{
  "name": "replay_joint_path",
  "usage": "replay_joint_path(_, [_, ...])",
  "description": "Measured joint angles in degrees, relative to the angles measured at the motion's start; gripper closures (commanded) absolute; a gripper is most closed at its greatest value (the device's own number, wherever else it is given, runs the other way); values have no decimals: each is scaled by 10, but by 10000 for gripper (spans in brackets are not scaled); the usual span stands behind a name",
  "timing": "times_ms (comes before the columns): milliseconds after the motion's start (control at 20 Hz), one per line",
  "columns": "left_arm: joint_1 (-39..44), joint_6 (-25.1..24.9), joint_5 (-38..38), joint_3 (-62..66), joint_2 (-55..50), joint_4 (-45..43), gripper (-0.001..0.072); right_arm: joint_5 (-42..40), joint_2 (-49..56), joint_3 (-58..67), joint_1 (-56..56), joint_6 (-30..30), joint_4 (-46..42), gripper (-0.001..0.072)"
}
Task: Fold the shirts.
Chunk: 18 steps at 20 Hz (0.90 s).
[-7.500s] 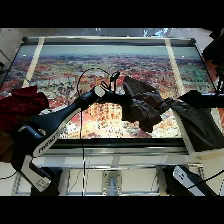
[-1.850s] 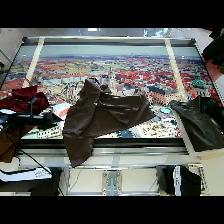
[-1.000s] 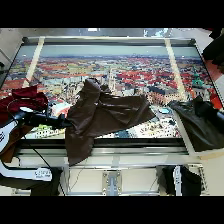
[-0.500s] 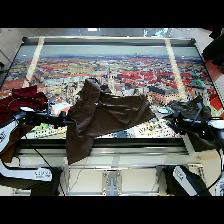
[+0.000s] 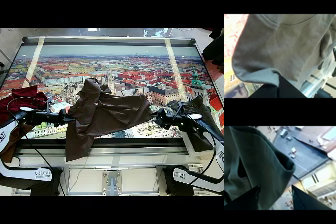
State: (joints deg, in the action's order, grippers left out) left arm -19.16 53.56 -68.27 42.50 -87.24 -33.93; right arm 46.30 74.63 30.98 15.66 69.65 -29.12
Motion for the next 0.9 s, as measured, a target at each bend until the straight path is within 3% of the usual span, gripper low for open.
replay_joint_path(150, [0,0,7,0,0,1,697,-21,39,34,-27,-2,3,426])
replay_joint_path(200, [0,0,10,0,0,1,697,-28,52,45,-37,-2,3,661])
replay_joint_path(250, [0,0,12,0,0,2,698,-31,64,54,-44,-2,5,704])
replay_joint_path(400, [0,0,22,0,12,2,698,-25,73,79,-57,-16,3,706])
replay_joint_path(550, [-14,0,32,4,70,15,699,34,28,119,-61,-45,7,706])
replay_joint_path(750, [-80,0,36,20,240,59,697,155,-119,210,-62,-53,-46,705])
replay_joint_path(900, [-170,1,39,45,409,137,698,236,-271,301,-62,-8,-129,706])
